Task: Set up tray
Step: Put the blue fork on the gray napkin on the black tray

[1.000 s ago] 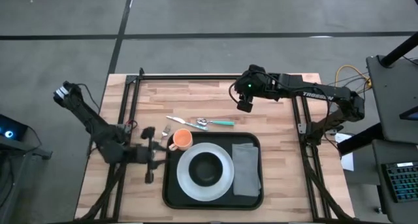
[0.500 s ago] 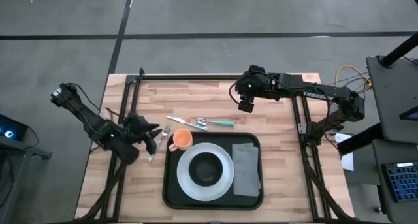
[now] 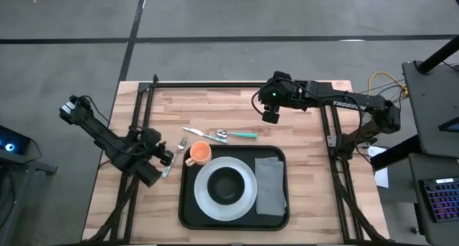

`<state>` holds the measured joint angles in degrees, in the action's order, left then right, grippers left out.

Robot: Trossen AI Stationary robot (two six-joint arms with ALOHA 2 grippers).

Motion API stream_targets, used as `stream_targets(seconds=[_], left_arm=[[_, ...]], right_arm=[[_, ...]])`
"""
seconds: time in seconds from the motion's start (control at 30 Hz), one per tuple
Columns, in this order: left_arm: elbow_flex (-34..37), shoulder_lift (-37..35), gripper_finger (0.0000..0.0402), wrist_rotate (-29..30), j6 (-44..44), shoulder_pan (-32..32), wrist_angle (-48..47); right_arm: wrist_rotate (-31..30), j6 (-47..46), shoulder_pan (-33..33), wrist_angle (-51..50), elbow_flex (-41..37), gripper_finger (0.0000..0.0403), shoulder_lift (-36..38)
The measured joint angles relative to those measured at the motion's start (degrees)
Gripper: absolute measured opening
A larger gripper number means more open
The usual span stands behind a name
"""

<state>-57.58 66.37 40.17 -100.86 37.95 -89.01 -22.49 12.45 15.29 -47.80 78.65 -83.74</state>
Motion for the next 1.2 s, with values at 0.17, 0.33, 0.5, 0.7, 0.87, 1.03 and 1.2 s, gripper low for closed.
stream_targets(seconds=[0.17, 0.33, 0.5, 0.7, 0.87, 1.03, 1.2], left_arm=[[3.87, 1.46, 0.0119, -5.55, -0.90, -0.02, 2.42], [7.04, 3.21, 0.0161, -10.86, -4.44, 0.00, 4.60], [9.02, 5.60, 0.0196, -18.82, -7.52, 0.26, 9.20], [8.93, 10.19, 0.0203, -21.29, -8.08, 0.74, 12.54], [9.12, 14.97, 0.0203, -21.44, -7.11, 0.76, 15.38], [9.13, 19.74, 0.0203, -21.39, -5.03, 0.76, 19.65], [9.13, 23.03, 0.0203, -21.38, -3.04, 0.76, 23.57]], right_arm=[[0.01, 0.10, 0.00, -0.03, -0.02, 0.0162, 0.00], [0.01, 0.78, 0.00, -0.10, -0.02, 0.0162, 0.00], [0.01, 1.35, 0.00, -0.29, -0.02, 0.0162, 0.00], [0.01, 1.25, 0.00, -0.29, -0.02, 0.0162, 0.00], [0.01, 0.14, 0.01, -1.58, -0.02, 0.0162, 0.00], [0.01, -0.24, 0.04, -1.74, -0.02, 0.0162, 0.00], [0.01, -0.11, 0.04, -1.71, -0.02, 0.0162, 0.00]])
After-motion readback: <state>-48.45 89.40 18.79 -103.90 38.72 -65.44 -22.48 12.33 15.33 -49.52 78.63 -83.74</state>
